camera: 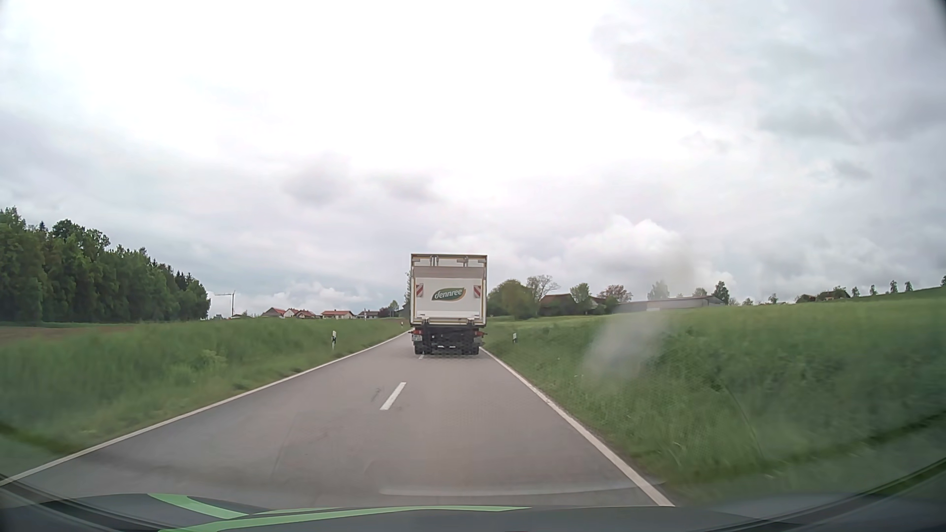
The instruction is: Follow the waypoints while adhering to traffic rules and regulations
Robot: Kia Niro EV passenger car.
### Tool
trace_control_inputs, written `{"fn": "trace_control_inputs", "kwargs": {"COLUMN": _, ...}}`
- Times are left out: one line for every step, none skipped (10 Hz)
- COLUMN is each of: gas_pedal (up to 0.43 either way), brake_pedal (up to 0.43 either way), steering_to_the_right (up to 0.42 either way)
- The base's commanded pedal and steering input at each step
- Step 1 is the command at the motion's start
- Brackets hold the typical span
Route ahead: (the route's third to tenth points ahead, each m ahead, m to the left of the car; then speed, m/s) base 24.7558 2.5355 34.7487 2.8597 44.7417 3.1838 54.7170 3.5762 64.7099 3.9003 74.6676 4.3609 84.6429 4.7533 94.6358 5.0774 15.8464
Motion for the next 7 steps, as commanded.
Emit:
{"fn": "trace_control_inputs", "kwargs": {"gas_pedal": 0.319, "brake_pedal": 0.000, "steering_to_the_right": -0.018}}
{"fn": "trace_control_inputs", "kwargs": {"gas_pedal": 0.319, "brake_pedal": 0.000, "steering_to_the_right": -0.016}}
{"fn": "trace_control_inputs", "kwargs": {"gas_pedal": 0.311, "brake_pedal": 0.000, "steering_to_the_right": -0.015}}
{"fn": "trace_control_inputs", "kwargs": {"gas_pedal": 0.311, "brake_pedal": 0.000, "steering_to_the_right": -0.014}}
{"fn": "trace_control_inputs", "kwargs": {"gas_pedal": 0.311, "brake_pedal": 0.000, "steering_to_the_right": -0.011}}
{"fn": "trace_control_inputs", "kwargs": {"gas_pedal": 0.287, "brake_pedal": 0.000, "steering_to_the_right": -0.009}}
{"fn": "trace_control_inputs", "kwargs": {"gas_pedal": 0.268, "brake_pedal": 0.000, "steering_to_the_right": -0.008}}
